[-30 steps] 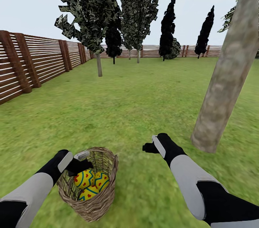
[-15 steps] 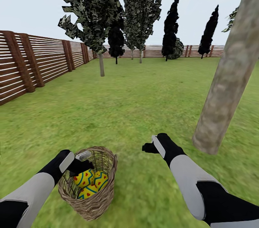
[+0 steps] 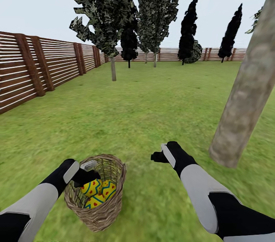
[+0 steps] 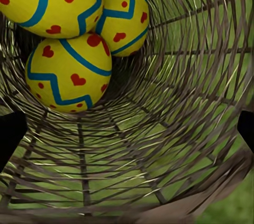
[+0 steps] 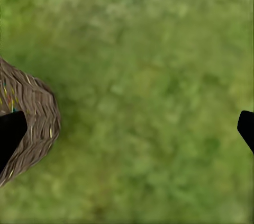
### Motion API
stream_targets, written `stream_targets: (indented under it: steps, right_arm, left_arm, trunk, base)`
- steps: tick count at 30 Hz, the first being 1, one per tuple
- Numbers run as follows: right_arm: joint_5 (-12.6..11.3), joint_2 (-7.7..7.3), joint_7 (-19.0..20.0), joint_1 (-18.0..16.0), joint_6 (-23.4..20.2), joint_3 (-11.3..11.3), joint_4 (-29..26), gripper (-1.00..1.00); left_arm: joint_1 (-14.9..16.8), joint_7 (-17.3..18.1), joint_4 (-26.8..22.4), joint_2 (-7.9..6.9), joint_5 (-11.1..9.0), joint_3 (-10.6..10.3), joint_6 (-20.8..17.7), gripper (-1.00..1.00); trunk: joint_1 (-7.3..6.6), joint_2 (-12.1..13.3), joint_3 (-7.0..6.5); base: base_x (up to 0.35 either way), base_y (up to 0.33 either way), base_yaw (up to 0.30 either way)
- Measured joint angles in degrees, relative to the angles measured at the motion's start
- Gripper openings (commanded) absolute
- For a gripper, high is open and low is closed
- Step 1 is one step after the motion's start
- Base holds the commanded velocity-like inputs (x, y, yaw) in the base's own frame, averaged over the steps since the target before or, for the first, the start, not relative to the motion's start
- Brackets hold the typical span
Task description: Take the three Easter eggs out of the wicker basket on the lawn in the garden, then place them on the lawn next to a single tree (choose any tree) so that all three eggs are next to the same tree and none are left in the basket.
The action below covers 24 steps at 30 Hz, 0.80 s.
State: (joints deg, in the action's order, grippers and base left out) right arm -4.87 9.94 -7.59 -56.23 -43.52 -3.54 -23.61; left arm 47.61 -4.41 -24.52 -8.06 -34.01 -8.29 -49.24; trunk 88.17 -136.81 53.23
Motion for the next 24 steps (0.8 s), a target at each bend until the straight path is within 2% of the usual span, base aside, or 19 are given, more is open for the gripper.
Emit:
stream_targets:
  steps: [8,15,24]
  right_arm:
    - [0.0,0.00,0.0,0.0,0.0,0.0,0.0,1.00]
    - [0.0,0.00,0.0,0.0,0.0,0.0,0.0,1.00]
    - [0.0,0.00,0.0,0.0,0.0,0.0,0.1,1.00]
  left_arm:
    - [0.0,-0.1,0.0,0.51,0.1,-0.2,0.1,1.00]
    - [0.0,-0.2,0.0,0.63,0.1,-2.8,0.5,1.00]
    - [0.0,-0.3,0.0,0.65,0.0,-3.6,0.6,1.00]
  trunk:
    - [-0.01,0.0,0.00]
    - [-0.02,0.0,0.00]
    - [-0.02,0.0,0.00]
  base:
    - [0.063,-0.196,0.124]
    - [0.186,-0.099,0.017]
    - [0.167,-0.085,0.040]
